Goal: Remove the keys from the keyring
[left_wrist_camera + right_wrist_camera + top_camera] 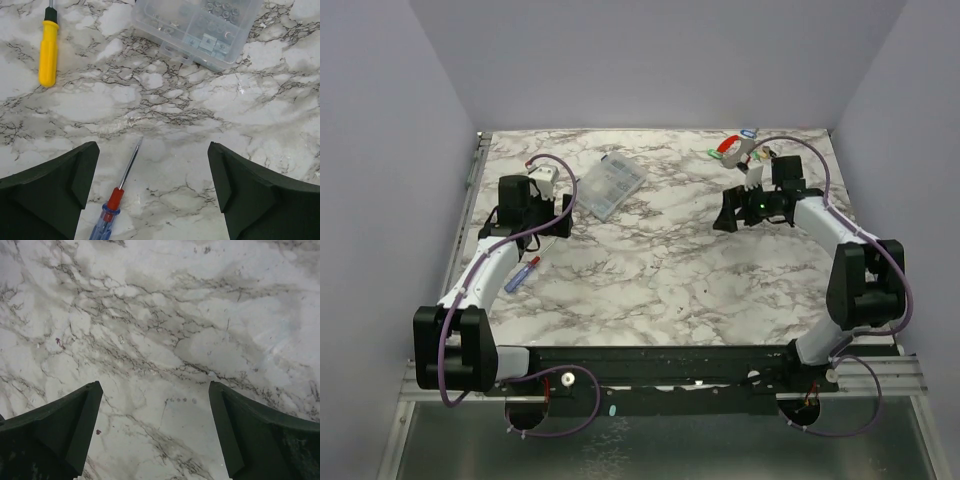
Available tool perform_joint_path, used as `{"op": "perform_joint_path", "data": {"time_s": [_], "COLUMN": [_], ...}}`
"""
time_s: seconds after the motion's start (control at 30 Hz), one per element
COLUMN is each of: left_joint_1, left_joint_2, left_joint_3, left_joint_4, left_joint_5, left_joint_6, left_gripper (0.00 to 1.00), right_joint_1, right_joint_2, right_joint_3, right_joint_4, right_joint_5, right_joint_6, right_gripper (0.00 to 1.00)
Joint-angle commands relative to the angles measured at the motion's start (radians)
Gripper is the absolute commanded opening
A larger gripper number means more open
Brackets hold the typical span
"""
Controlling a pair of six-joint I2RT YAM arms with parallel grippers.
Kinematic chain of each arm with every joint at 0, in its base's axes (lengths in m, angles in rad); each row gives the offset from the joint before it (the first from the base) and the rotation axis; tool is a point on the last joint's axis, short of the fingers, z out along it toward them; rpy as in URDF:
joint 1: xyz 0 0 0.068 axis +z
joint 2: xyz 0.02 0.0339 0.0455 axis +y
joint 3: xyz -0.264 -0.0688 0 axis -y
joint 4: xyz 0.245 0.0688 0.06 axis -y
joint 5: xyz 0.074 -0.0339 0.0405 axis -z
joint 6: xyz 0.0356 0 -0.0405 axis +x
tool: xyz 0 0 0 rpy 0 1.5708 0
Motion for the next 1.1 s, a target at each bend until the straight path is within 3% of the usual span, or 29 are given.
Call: {"op": "perform_joint_path", "data": {"time_s": [0.0,0.37,0.67,1.07], "left_joint_1": [0.0,0.001,0.0,0.0], "left_joint_2": [-0.047,-0.055,-0.055,-0.029], "left_joint_3": [0.006,-0.009,-0.014,-0.014], "left_joint_4": [0.034,0.037,0.037,0.035], "left_joint_5": [-0.009,0.043,0.06,0.058], "left_joint_6": [-0.013,0.017,0.018,0.016], "left_gripper": [0.99,0.99,0.99,0.99], "right_joint_1": [0.0,-0.004,-0.024,-0.024], "right_joint_2": [0.056,0.377,0.735,0.964], "right_joint_3": [0.125,0.601,1.149,1.299], "right_joint_4": [-0.015,-0.117,-0.203,-0.056], "right_joint_5": [-0.002,0.134,0.219,0.186], "right_joint_6": [-0.029,-0.063,-0.029,0.062], "right_gripper": [1.0,1.0,1.0,1.0]}}
